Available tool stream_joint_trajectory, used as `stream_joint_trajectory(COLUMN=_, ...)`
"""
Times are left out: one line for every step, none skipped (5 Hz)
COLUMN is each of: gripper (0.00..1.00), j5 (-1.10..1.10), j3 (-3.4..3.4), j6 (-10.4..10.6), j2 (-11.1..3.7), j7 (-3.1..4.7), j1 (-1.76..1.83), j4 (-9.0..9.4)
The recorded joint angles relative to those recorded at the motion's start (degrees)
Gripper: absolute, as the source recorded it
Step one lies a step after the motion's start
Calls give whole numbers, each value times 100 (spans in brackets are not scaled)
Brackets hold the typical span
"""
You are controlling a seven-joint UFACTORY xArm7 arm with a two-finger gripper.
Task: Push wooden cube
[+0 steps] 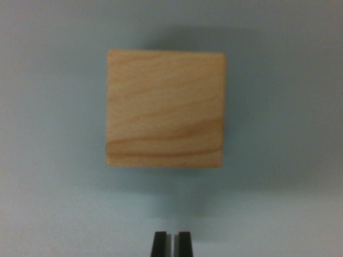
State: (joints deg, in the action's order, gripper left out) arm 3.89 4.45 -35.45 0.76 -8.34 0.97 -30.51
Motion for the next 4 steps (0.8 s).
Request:
stream_joint_trajectory(gripper=0, j5=0, j3=0, j6=0, j2=0, j7=0, j1=0, j4=0)
stream_joint_trajectory(gripper=0, j5=5, j3=5, j6=56, j2=0, j7=-8, j1=2, j4=63)
stream_joint_trajectory(gripper=0, j5=5, j3=5, j6=56, j2=0, j7=-8, j1=2, j4=63)
stream_joint_trajectory(gripper=0, j5=8, j3=7, j6=87, j2=0, j7=-13, j1=3, j4=97)
